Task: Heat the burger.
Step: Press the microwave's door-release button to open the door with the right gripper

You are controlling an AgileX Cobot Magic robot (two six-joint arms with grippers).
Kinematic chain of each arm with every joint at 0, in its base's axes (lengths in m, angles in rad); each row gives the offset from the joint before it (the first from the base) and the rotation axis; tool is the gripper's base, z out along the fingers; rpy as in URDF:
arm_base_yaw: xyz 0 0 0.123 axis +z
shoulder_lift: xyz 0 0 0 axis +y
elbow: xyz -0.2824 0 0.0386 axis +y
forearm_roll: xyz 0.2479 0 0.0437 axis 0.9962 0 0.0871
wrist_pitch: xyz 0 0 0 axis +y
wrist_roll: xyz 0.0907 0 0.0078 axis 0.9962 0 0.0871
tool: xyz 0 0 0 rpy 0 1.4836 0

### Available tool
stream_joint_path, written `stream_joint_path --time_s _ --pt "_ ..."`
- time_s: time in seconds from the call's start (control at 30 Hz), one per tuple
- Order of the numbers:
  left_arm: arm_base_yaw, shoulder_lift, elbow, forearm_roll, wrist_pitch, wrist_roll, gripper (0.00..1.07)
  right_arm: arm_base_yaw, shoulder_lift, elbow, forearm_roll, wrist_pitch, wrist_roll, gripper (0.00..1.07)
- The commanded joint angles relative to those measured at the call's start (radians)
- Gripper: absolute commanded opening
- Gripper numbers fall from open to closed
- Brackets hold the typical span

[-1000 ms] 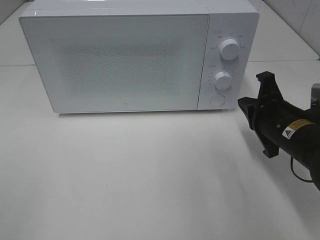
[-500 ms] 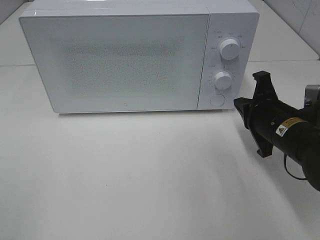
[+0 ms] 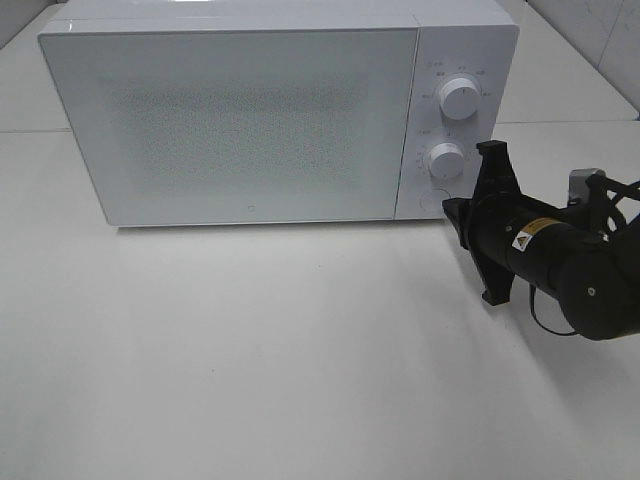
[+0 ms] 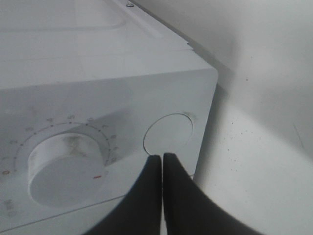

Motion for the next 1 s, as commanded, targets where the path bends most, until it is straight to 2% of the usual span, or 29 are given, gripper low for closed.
stream_joint_path --time_s 0.03,0.4,1.0 --pt "-0.001 -0.009 0.003 -0.002 -0.015 -0.001 1.02 0.003 0.025 -0.049 -0.008 0.035 0.019 0.00" --pt "-0.001 -0.009 0.003 -0.002 -0.015 -0.001 1.02 0.026 0.063 -0.110 -0.001 0.068 0.050 0.00" --pt "-0.001 -0.002 0.003 -0.002 -0.015 -0.001 1.02 0.026 0.099 -0.117 0.053 0.030 0.043 0.00"
